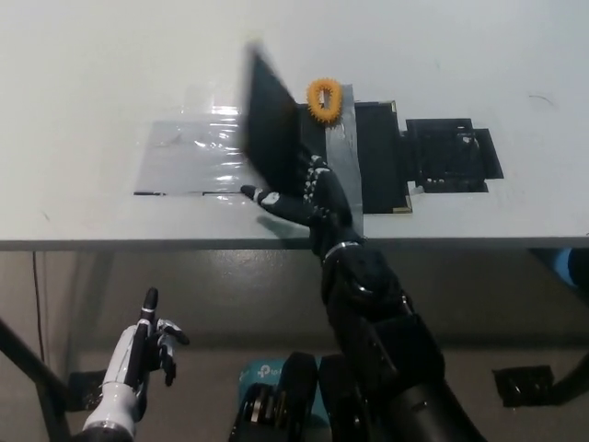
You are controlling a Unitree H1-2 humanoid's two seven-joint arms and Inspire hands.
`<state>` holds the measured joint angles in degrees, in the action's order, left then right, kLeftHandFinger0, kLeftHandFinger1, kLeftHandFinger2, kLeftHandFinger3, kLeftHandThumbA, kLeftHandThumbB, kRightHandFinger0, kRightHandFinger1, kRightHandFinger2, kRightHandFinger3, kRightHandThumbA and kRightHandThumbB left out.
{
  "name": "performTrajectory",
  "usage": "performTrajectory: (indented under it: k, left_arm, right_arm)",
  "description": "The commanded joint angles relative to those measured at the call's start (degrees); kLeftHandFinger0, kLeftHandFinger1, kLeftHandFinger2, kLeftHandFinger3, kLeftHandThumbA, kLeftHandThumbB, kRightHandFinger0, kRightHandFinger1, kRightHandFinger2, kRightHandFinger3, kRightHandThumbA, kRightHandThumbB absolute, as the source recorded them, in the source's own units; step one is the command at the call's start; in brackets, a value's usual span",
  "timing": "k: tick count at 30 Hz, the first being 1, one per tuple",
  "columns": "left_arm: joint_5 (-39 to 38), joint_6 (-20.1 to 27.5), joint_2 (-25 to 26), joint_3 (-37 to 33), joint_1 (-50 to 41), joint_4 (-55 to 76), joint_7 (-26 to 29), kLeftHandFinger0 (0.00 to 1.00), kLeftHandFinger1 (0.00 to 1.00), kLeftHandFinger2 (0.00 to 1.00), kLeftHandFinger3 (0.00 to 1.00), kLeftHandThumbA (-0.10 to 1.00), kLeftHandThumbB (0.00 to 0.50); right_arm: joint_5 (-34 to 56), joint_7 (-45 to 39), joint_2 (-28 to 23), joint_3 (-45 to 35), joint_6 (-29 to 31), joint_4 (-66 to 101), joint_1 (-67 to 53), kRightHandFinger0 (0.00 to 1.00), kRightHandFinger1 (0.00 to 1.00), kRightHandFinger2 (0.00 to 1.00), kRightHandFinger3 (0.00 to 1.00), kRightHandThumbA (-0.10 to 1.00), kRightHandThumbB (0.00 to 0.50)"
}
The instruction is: The robot uses its right hand to push the cover of the diary kept in the middle of the desk towards the left to open it
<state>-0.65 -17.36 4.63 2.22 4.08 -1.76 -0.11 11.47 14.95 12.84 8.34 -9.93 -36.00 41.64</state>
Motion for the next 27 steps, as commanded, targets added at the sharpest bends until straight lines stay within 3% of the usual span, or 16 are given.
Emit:
performTrajectory:
  k: [1, 3, 8, 13, 15, 16, 17, 18, 19, 20, 23, 25, 26, 27]
  left_arm:
    - [0.6, 0.9, 0.4, -0.6, 1.4, 0.3, -0.5, 0.16, 0.14, 0.05, 0.23, 1.0, 0.406]
    - [0.6, 0.5, 0.4, -0.8, 1.5, 1.0, -0.6, 0.16, 0.14, 0.06, 0.23, 1.0, 0.38]
    - [1.0, 1.2, 0.7, -1.2, 2.0, 0.7, -0.6, 0.13, 0.1, 0.03, 0.19, 1.0, 0.355]
    - [0.5, 0.3, 0.4, -0.9, 1.7, 0.9, -0.3, 0.15, 0.11, 0.03, 0.19, 1.0, 0.393]
    - [1.1, 0.1, 0.5, -1.3, 1.9, 1.2, -0.2, 0.16, 0.11, 0.03, 0.2, 1.0, 0.371]
    - [0.5, 0.4, 0.6, -1.2, 1.9, 1.2, -0.7, 0.16, 0.11, 0.03, 0.19, 1.0, 0.345]
    - [0.8, 0.2, 0.7, -1.5, 2.1, 1.3, -0.7, 0.16, 0.11, 0.04, 0.19, 1.0, 0.343]
    - [0.8, 0.3, 0.7, -1.6, 2.2, 1.2, -0.8, 0.14, 0.12, 0.04, 0.18, 1.0, 0.321]
    - [0.8, 0.5, 0.8, -1.6, 2.4, 0.8, -0.7, 0.14, 0.11, 0.04, 0.19, 1.0, 0.308]
    - [0.8, 0.4, 0.9, -1.7, 2.5, 0.8, -0.8, 0.14, 0.11, 0.04, 0.2, 1.0, 0.306]
    - [0.8, -0.5, 0.8, -1.8, 3.1, 0.8, -0.7, 0.18, 0.11, 0.02, 0.19, 1.0, 0.293]
    - [1.2, -1.1, 1.2, -2.3, 3.7, 0.5, -1.0, 0.21, 0.13, 0.05, 0.2, 1.0, 0.287]
    - [1.0, -0.7, 1.3, -2.3, 3.9, 0.3, -1.1, 0.23, 0.14, 0.06, 0.2, 1.0, 0.256]
    - [1.0, -0.5, 1.3, -2.3, 4.1, -0.2, -1.0, 0.24, 0.13, 0.06, 0.2, 1.0, 0.261]
  right_arm:
    - [-8.2, -2.9, -0.4, 4.8, 3.8, -2.2, 3.0, 1.0, 1.0, 1.0, 1.0, 1.0, 0.287]
    - [-10.4, -2.4, -1.1, 6.7, 3.5, -2.5, 3.1, 1.0, 1.0, 1.0, 1.0, 1.0, 0.307]
    - [-14.7, -2.9, -3.3, 10.1, 3.7, -2.6, 3.4, 1.0, 1.0, 1.0, 1.0, 1.0, 0.283]
    - [-18.9, -3.1, -5.5, 12.8, 4.8, -3.1, 4.0, 1.0, 1.0, 1.0, 1.0, 1.0, 0.274]
    - [-20.6, -3.1, -6.5, 13.8, 5.1, -3.6, 4.4, 0.89, 0.96, 0.99, 1.0, 1.0, 0.293]
    - [-23.9, -5.3, -8.6, 17.2, 4.3, -4.4, 5.7, 0.14, 0.24, 0.4, 1.0, 1.0, 0.24]
    - [-25.2, -6.0, -9.4, 18.5, 3.9, -4.4, 6.0, 0.01, 0.14, 0.33, 1.0, 1.0, 0.233]
    - [-26.6, -6.2, -10.1, 19.8, 4.5, -4.8, 6.3, 0.56, 0.82, 0.88, 1.0, 1.0, 0.232]
    - [-29.9, -7.9, -11.9, 23.8, 5.3, -5.5, 7.1, 0.78, 0.95, 0.95, 1.0, 1.0, 0.266]
    - [-31.5, -8.5, -12.6, 25.9, 4.8, -5.7, 7.5, 0.64, 0.78, 0.81, 1.0, 1.0, 0.32]
    - [-33.8, -10.5, -13.8, 29.8, 2.1, -4.7, 7.8, 0.4, 0.53, 0.61, 1.0, 1.0, 0.363]
    - [-34.9, -11.0, -14.5, 31.3, 1.9, -4.7, 8.1, 0.43, 0.59, 0.69, 1.0, 1.0, 0.371]
    - [-36.6, -11.8, -14.9, 33.2, 1.1, -4.4, 8.3, 0.32, 0.49, 0.63, 1.0, 1.0, 0.413]
    - [-38.1, -11.8, -15.3, 34.6, 1.5, -4.4, 8.3, 0.3, 0.47, 0.61, 1.0, 1.0, 0.417]
